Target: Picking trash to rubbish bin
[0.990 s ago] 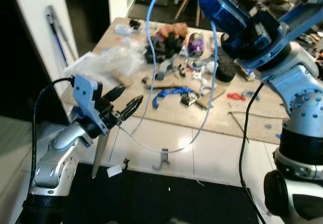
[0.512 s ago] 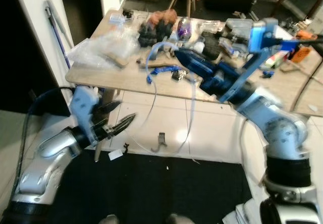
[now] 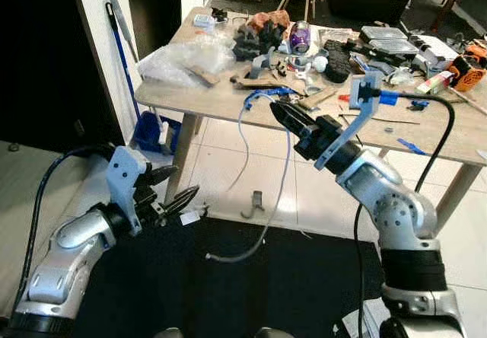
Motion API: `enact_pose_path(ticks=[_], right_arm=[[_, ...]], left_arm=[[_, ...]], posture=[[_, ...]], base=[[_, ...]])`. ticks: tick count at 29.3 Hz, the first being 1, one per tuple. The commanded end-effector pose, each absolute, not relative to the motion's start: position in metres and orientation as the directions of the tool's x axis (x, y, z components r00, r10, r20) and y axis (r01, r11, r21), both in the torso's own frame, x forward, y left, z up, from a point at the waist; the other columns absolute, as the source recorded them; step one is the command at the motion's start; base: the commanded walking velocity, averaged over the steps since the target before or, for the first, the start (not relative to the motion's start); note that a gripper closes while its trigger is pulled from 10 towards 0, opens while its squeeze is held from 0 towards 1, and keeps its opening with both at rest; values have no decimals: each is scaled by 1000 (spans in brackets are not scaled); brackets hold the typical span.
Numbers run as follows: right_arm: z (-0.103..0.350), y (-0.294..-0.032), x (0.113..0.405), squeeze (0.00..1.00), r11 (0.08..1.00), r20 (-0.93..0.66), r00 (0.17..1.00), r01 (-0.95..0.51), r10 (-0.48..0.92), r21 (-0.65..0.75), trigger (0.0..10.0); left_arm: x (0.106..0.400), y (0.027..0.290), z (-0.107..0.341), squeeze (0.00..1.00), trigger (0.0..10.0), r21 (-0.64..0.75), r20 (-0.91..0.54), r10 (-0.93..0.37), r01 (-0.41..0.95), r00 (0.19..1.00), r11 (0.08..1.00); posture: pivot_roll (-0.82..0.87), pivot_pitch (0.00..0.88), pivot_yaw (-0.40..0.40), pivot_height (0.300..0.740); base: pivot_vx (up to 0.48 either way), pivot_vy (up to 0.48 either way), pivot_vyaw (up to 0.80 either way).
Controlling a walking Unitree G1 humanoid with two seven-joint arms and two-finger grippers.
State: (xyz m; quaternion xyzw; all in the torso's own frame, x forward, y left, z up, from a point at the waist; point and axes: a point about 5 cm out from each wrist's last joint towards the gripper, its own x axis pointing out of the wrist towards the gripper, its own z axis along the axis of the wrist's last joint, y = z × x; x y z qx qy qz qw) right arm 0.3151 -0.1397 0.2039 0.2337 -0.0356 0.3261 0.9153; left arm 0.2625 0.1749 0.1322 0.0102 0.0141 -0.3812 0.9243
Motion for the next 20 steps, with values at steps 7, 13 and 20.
enact_pose_path(ticks=[7, 13, 20], right_arm=[[165, -131, 314, 0, 754, 123, 840, -530, 528, 388, 10000], [149, -139, 316, 0, 763, 117, 878, -464, 465, 449, 10000], [140, -140, 317, 0, 792, 131, 864, -499, 486, 352, 10000]], left_arm=[[277, 154, 139, 0, 10000, -48, 108, -653, 660, 750, 750], [277, 143, 129, 0, 10000, -158, 193, -620, 648, 761, 745], [275, 155, 119, 0, 10000, -248, 227, -599, 641, 768, 727]], posture=[[9, 0, -39, 740], [7, 0, -34, 740], [9, 0, -25, 740]], base=[[0, 0, 0], [0, 0, 0], [0, 0, 0]])
